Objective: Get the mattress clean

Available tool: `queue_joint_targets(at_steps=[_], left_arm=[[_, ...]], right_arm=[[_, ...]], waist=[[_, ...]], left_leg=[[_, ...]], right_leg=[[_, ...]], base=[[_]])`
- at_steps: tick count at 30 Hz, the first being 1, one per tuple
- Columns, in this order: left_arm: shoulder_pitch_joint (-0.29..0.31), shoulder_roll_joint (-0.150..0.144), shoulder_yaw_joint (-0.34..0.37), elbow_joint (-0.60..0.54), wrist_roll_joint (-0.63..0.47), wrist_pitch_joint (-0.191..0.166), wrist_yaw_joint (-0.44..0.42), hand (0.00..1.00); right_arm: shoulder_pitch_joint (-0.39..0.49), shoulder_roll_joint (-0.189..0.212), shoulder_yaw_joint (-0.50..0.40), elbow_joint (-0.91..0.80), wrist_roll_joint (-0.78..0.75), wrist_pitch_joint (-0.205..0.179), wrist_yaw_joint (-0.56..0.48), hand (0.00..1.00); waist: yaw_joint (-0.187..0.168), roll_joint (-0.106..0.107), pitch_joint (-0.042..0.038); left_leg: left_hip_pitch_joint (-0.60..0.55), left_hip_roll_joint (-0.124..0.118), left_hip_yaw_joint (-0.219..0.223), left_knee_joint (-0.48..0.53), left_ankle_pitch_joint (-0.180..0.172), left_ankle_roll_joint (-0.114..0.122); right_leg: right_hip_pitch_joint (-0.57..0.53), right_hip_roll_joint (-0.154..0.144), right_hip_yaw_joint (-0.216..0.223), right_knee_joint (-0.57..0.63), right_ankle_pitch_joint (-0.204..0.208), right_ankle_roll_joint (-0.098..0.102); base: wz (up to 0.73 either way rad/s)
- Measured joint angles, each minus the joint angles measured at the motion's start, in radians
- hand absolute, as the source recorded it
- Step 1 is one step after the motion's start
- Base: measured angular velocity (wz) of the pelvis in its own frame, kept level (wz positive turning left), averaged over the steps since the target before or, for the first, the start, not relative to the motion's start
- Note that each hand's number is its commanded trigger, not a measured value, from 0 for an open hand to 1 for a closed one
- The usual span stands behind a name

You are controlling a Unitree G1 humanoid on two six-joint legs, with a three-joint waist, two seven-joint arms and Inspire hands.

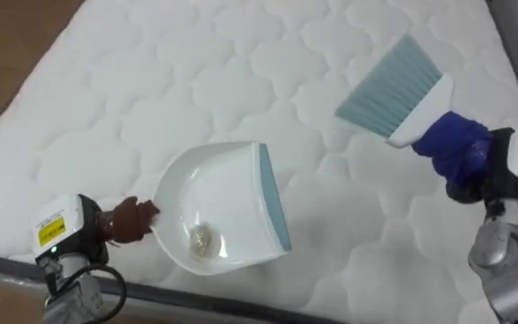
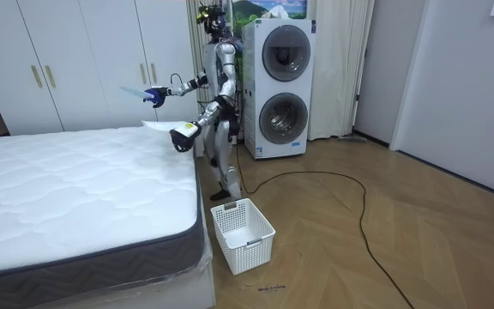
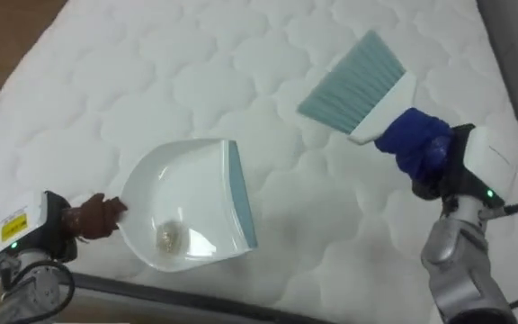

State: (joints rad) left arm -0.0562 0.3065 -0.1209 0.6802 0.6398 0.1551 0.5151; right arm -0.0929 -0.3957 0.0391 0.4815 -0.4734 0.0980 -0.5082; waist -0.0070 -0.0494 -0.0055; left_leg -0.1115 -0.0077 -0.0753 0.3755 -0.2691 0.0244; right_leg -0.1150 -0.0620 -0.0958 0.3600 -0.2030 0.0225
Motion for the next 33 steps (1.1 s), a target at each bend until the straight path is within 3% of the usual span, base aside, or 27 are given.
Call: queue_joint_targets(at_steps=[7, 11, 13, 15, 16, 17, 18, 20, 21, 22, 23, 24, 25, 26, 28, 29, 31, 33], left_arm=[[0.076, -0.015, 0.034, -0.008, -0.026, -0.002, -0.013, 1.00], [0.112, -0.033, 0.063, -0.026, -0.039, -0.004, -0.028, 1.00], [0.121, -0.036, 0.075, -0.047, -0.039, -0.004, -0.049, 1.00], [0.133, -0.037, 0.080, -0.092, -0.036, -0.007, -0.068, 1.00], [0.135, -0.040, 0.080, -0.103, -0.036, -0.015, -0.076, 1.00], [0.135, -0.047, 0.077, -0.108, -0.036, -0.019, -0.081, 1.00], [0.134, -0.050, 0.077, -0.111, -0.036, -0.020, -0.084, 1.00], [0.129, -0.055, 0.078, -0.111, -0.038, -0.021, -0.092, 1.00], [0.127, -0.054, 0.078, -0.111, -0.037, -0.021, -0.092, 1.00], [0.116, -0.059, 0.079, -0.112, -0.043, -0.021, -0.095, 1.00], [0.121, -0.060, 0.081, -0.111, -0.049, -0.021, -0.109, 1.00], [0.123, -0.059, 0.081, -0.111, -0.048, -0.021, -0.119, 1.00], [0.122, -0.059, 0.081, -0.111, -0.048, -0.023, -0.140, 1.00], [0.116, -0.059, 0.081, -0.111, -0.047, -0.029, -0.158, 1.00], [0.108, -0.060, 0.079, -0.111, -0.046, -0.033, -0.175, 1.00], [0.103, -0.066, 0.075, -0.111, -0.046, -0.032, -0.180, 1.00], [0.099, -0.070, 0.065, -0.111, -0.044, -0.030, -0.181, 1.00], [0.093, -0.072, 0.064, -0.112, -0.035, -0.030, -0.180, 1.00]], right_arm=[[0.022, 0.011, 0.006, -0.010, 0.078, 0.000, 0.041, 0.00], [0.052, 0.018, 0.005, -0.017, 0.088, 0.000, 0.054, 0.00], [0.059, 0.019, -0.001, -0.027, 0.089, 0.000, 0.054, 0.00], [0.090, 0.029, -0.026, -0.058, 0.089, -0.006, 0.051, 0.00], [0.107, 0.031, -0.033, -0.059, 0.094, -0.013, 0.044, 0.00], [0.125, 0.033, -0.039, -0.059, 0.107, -0.014, 0.039, 0.00], [0.131, 0.033, -0.043, -0.059, 0.115, -0.014, 0.038, 0.00], [0.145, 0.037, -0.063, -0.056, 0.136, -0.032, 0.027, 0.00], [0.147, 0.037, -0.066, -0.057, 0.150, -0.037, 0.020, 0.00], [0.142, 0.035, -0.079, -0.062, 0.157, -0.046, 0.005, 0.00], [0.144, 0.047, -0.082, -0.062, 0.155, -0.042, 0.002, 0.00], [0.150, 0.054, -0.081, -0.062, 0.155, -0.042, 0.003, 0.00], [0.157, 0.064, -0.081, -0.062, 0.156, -0.034, 0.004, 0.00], [0.156, 0.068, -0.083, -0.063, 0.155, -0.020, 0.005, 0.00], [0.156, 0.074, -0.083, -0.063, 0.155, -0.001, 0.011, 0.00], [0.157, 0.074, -0.084, -0.063, 0.159, 0.003, 0.016, 0.00], [0.158, 0.076, -0.083, -0.063, 0.187, 0.003, 0.022, 0.00], [0.158, 0.076, -0.083, -0.063, 0.194, 0.003, 0.022, 0.00]], waist=[[0.027, 0.009, 0.0021], [0.039, 0.008, 0.0026], [0.035, 0.003, 0.0053], [0.023, -0.006, 0.0102], [0.008, -0.008, 0.0113], [-0.003, -0.011, 0.0104], [-0.007, -0.012, 0.0108], [0.000, -0.018, 0.0157], [-0.003, -0.022, 0.0134], [-0.021, -0.017, 0.0186], [-0.030, -0.001, 0.0188], [-0.036, -0.002, 0.0216], [-0.055, 0.006, 0.0233], [-0.072, 0.017, 0.0231], [-0.095, 0.015, 0.0265], [-0.099, 0.015, 0.0322], [-0.096, 0.010, 0.0301], [-0.093, 0.007, 0.0278]], left_leg=[[0.031, -0.006, -0.067, -0.020, 0.006, -0.011], [0.031, -0.009, -0.113, -0.032, 0.017, -0.028], [0.018, -0.005, -0.108, -0.026, 0.023, -0.035], [-0.010, 0.018, -0.013, -0.008, 0.035, -0.038], [-0.027, 0.043, 0.091, 0.006, 0.047, -0.034], [-0.034, 0.060, 0.163, 0.004, 0.067, -0.027], [-0.038, 0.063, 0.184, 0.002, 0.080, -0.025], [-0.050, 0.038, 0.149, -0.057, 0.143, -0.034], [-0.056, 0.030, 0.146, -0.085, 0.166, -0.038], [-0.096, 0.047, 0.209, -0.019, 0.150, -0.021], [-0.107, 0.099, 0.316, 0.138, 0.069, 0.002], [-0.096, 0.123, 0.352, 0.190, 0.037, 0.003], [-0.063, 0.167, 0.417, 0.267, -0.016, -0.002], [-0.030, 0.201, 0.458, 0.300, -0.055, -0.016], [0.007, 0.229, 0.489, 0.281, -0.086, -0.038], [0.005, 0.226, 0.494, 0.237, -0.095, -0.046], [0.000, 0.203, 0.475, 0.190, -0.097, -0.041], [0.003, 0.179, 0.471, 0.137, -0.095, -0.030]], right_leg=[[0.077, 0.008, -0.028, -0.061, -0.001, 0.001], [0.120, 0.012, -0.094, -0.089, -0.004, -0.003], [0.130, 0.011, -0.128, -0.088, -0.013, -0.008], [0.146, 0.007, -0.164, -0.088, -0.027, -0.012], [0.159, 0.008, -0.177, -0.087, -0.029, -0.014], [0.167, 0.009, -0.179, -0.086, -0.030, -0.016], [0.167, 0.010, -0.179, -0.084, -0.032, -0.018], [0.159, 0.012, -0.180, -0.096, -0.037, -0.032], [0.151, 0.009, -0.187, -0.109, -0.037, -0.035], [0.139, -0.013, -0.288, -0.119, -0.042, -0.049], [0.143, -0.010, -0.396, -0.100, -0.047, -0.058], [0.155, -0.006, -0.440, -0.099, -0.050, -0.063], [0.174, 0.006, -0.532, -0.095, -0.058, -0.071], [0.182, 0.013, -0.592, -0.089, -0.069, -0.074], [0.183, 0.014, -0.651, -0.075, -0.078, -0.074], [0.176, 0.010, -0.667, -0.059, -0.079, -0.072], [0.161, 0.005, -0.663, -0.045, -0.080, -0.070], [0.140, 0.000, -0.602, -0.027, -0.079, -0.070]], base=[[0.33], [0.48], [0.73], [1.10], [1.35], [1.35], [1.22], [0.97], [0.98], [0.97], [0.92], [0.84], [0.84], [0.85], [0.80], [0.66], [0.56], [0.67]])
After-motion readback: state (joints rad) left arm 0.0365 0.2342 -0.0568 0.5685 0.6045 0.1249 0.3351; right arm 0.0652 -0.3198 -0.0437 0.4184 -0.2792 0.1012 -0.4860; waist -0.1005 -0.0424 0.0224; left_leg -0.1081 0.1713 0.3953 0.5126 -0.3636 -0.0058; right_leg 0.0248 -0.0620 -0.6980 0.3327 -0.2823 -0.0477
